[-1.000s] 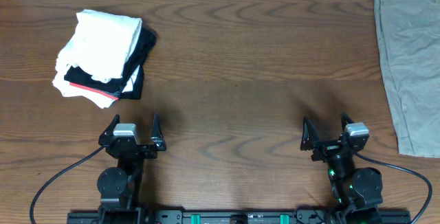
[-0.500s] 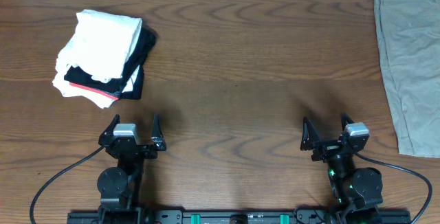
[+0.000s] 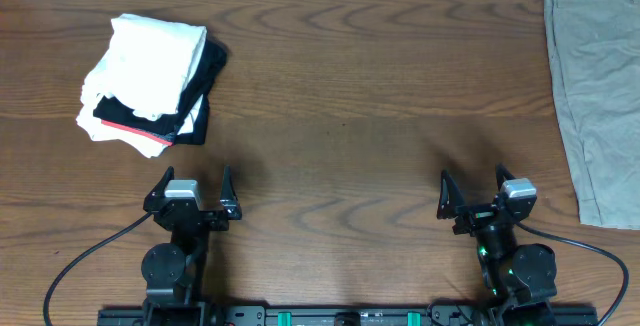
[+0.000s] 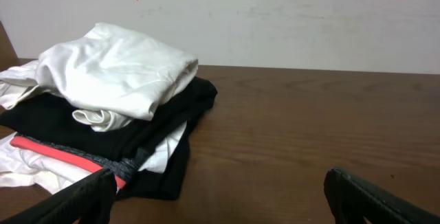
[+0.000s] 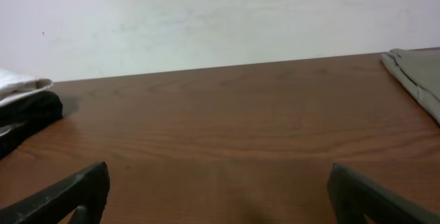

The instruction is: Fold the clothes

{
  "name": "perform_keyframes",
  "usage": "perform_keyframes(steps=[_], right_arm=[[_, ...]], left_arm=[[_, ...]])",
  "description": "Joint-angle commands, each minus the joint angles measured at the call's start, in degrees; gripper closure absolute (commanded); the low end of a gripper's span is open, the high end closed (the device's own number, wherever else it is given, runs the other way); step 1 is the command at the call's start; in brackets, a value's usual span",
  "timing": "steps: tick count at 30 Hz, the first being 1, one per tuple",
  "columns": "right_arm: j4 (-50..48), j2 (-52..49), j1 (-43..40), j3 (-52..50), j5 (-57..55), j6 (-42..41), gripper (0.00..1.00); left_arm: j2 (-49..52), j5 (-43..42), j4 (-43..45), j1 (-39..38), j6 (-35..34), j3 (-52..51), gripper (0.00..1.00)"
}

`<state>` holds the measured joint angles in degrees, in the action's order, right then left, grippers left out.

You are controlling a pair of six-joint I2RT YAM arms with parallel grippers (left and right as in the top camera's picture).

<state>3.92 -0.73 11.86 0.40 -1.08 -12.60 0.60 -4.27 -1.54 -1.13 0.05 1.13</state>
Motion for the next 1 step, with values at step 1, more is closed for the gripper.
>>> perform_keyframes(steps=[1], right_arm=[[0.22, 0.24, -0.59, -0.09, 0.02, -0.46, 0.01]], left_arm=[[-0.37, -0.59, -2.05, 0.35, 0.76, -0.9, 0.02]])
